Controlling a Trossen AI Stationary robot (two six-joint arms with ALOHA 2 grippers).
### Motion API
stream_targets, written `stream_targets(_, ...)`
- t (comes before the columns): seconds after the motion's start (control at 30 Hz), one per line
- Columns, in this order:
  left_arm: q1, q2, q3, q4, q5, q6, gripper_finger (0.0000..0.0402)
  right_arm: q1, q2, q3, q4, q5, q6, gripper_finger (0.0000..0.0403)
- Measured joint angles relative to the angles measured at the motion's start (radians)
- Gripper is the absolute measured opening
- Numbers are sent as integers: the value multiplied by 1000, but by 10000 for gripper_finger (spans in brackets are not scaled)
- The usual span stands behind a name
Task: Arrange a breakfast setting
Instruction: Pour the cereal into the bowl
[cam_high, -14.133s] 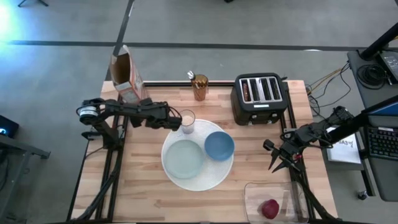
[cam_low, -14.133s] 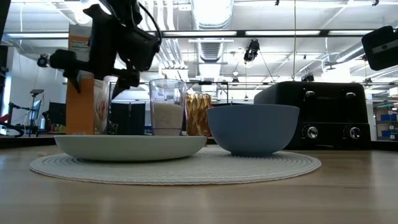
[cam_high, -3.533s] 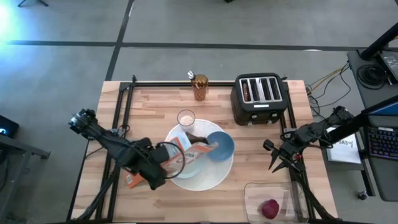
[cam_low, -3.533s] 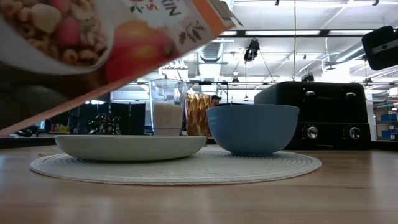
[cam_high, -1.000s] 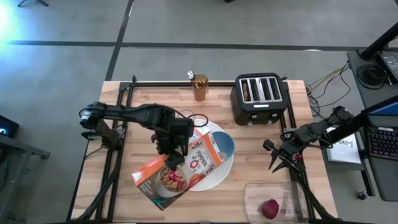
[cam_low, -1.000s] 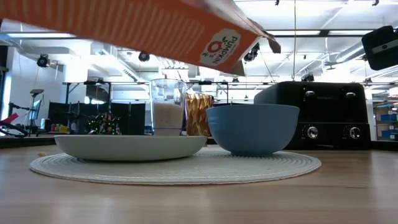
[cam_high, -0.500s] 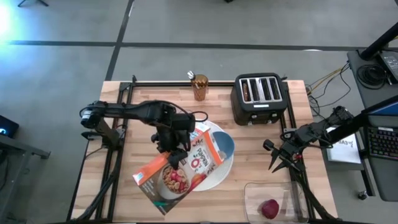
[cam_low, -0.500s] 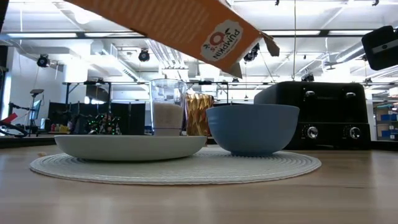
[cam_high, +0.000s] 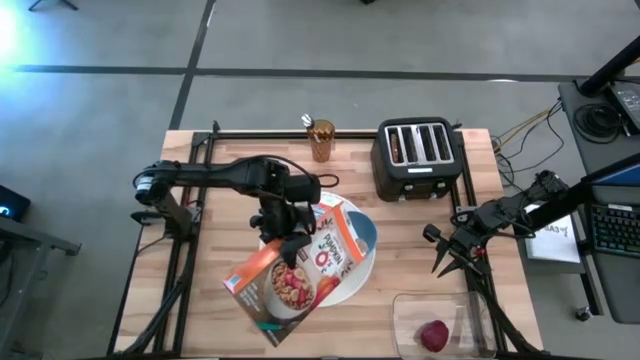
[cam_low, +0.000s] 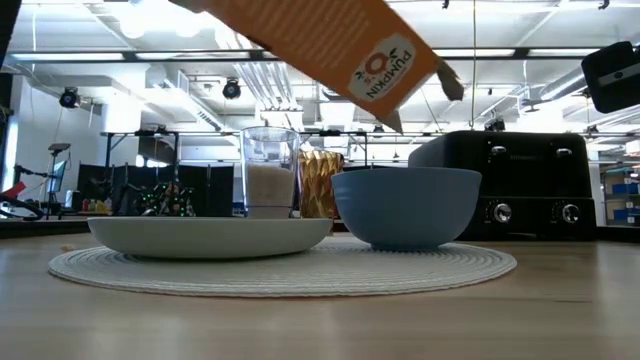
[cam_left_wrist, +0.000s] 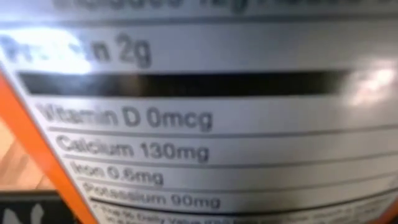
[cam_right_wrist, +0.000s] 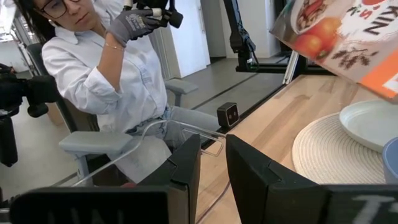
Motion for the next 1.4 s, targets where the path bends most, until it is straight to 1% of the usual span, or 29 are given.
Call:
stream_targets(0.17, 16, 15, 0, 6, 34, 5, 233, 0, 0, 0, 0, 0, 0, 68)
stream_targets(0.4, 41, 16, 0, 8, 18, 5, 233, 0, 0, 0, 0, 0, 0, 68)
stream_targets(0.57, 43, 16, 0, 17, 48, 5, 233, 0, 0, 0, 0, 0, 0, 68)
stream_targets(0.83, 66, 16, 0, 16, 52, 10, 233, 0, 0, 0, 0, 0, 0, 68)
stream_targets(1.03, 86, 16, 0, 15, 126, -22, 233, 0, 0, 0, 0, 0, 0, 68)
stream_targets(1.27, 94, 16, 0, 14, 123, -37, 233, 0, 0, 0, 0, 0, 0, 68)
stream_targets(1.4, 96, 17, 0, 14, 138, -47, 233, 0, 0, 0, 0, 0, 0, 68)
